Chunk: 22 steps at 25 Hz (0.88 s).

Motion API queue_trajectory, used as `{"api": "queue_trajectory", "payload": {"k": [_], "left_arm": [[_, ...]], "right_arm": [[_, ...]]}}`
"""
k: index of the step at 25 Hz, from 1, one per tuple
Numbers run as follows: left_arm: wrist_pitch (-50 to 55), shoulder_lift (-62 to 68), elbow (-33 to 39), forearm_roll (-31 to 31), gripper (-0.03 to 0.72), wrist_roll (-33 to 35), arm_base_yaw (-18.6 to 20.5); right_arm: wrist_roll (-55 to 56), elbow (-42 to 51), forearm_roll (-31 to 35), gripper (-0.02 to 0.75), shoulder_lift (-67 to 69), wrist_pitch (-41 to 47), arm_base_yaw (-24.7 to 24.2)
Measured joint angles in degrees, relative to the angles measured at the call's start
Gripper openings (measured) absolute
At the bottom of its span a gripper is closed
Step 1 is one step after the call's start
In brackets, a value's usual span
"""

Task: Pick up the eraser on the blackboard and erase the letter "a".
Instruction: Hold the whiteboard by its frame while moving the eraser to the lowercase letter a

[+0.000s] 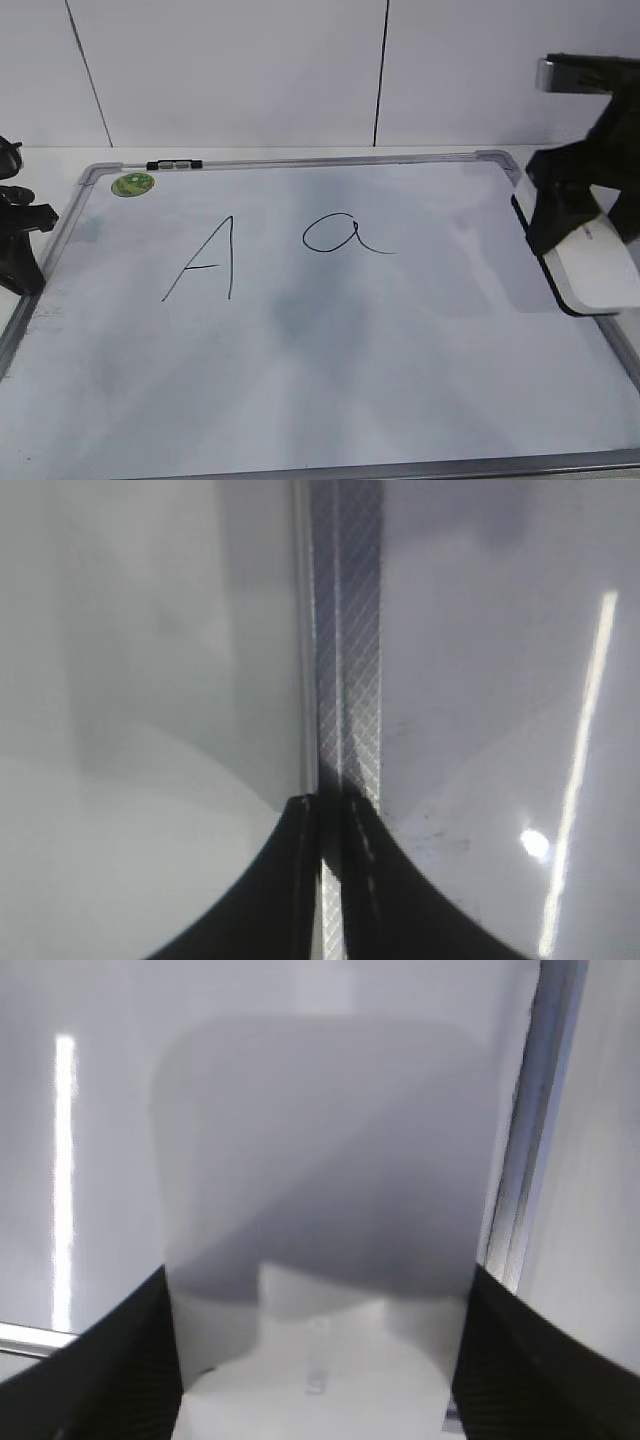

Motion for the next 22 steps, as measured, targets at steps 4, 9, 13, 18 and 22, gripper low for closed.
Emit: {"api": "queue_trajectory", "payload": {"k": [4,9,13,18,22], "left_arm": [[0.1,0.0,0.0,0.0,0.022,0.0,0.0],[0.1,0.0,0.0,0.0,0.022,0.0,0.0],[0.1,0.0,0.0,0.0,0.021,0.0,0.0],[0.2,0.0,0.0,0.0,0.021,0.0,0.0],[0.2,0.0,0.0,0.0,0.021,0.0,0.0]], "right_arm": [[-0.1,-7.2,-0.5,0.522,5.1,0.0,3.2],[-0.2,-17.0,-1.4,0.522,14.5,0.1,6.3],[-0.3,-25.0,-1.4,0.522,23.1,0.1,7.1],[-0.3,-31.6,-0.2,0.522,30.8,0.1,7.1],[-0.3,-35.1,0.0,0.522,35.2,0.1,7.1]]}}
